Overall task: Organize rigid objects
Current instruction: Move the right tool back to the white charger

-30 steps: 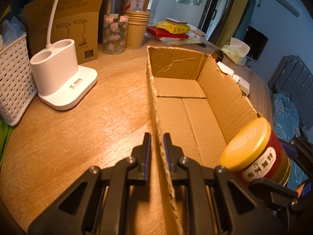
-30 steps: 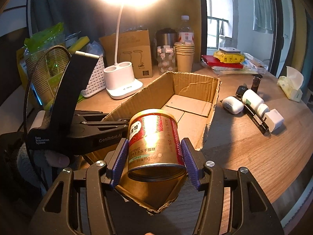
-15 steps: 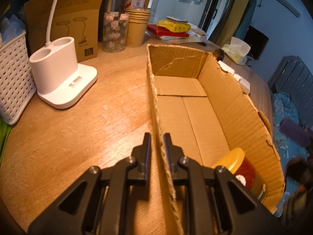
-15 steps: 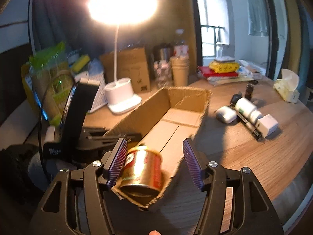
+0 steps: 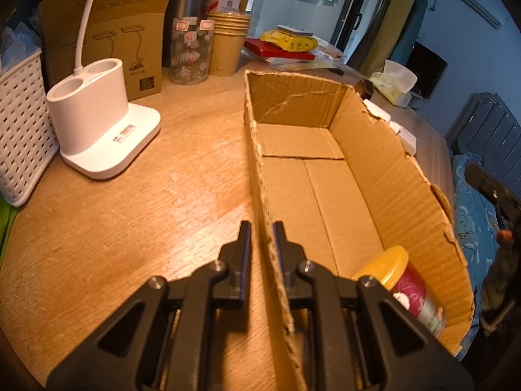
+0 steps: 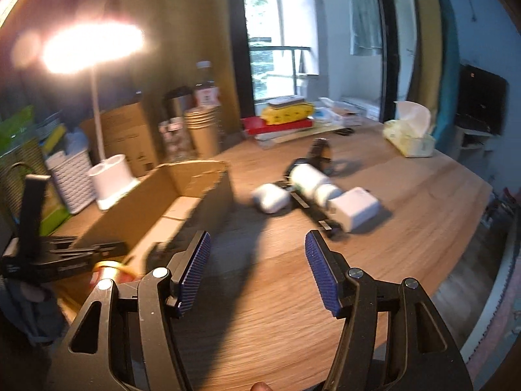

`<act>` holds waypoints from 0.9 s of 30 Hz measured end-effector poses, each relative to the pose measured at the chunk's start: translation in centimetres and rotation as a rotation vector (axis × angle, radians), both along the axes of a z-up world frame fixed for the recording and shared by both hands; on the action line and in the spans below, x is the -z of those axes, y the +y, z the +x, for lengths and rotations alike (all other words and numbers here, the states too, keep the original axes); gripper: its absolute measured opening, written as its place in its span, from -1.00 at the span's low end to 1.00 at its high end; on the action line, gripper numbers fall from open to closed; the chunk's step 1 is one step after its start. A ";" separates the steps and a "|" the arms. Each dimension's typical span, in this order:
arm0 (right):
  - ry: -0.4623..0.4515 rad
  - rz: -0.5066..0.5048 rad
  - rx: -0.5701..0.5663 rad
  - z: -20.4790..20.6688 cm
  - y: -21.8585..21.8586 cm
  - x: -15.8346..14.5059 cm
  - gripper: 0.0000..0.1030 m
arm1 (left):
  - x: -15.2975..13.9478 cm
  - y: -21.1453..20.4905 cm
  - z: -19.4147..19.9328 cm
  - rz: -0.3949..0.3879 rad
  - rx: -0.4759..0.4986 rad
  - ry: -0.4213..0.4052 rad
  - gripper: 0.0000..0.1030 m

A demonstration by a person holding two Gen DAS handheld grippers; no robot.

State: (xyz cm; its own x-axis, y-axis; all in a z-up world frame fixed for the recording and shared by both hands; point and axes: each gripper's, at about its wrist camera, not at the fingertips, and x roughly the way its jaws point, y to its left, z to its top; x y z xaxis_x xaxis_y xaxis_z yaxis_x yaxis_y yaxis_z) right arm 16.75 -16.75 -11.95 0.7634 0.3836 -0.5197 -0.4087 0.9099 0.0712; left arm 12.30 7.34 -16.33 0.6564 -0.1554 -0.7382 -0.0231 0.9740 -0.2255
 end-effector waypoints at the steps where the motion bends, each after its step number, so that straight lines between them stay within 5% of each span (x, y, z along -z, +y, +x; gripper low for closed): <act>1: -0.004 -0.006 0.015 0.4 -0.4 0.1 0.25 | 0.0 0.0 0.0 0.000 0.001 0.001 -0.72; 27: -0.054 -0.155 0.072 10.1 -4.3 2.3 0.40 | 0.1 0.1 0.0 -0.008 0.004 0.007 -0.72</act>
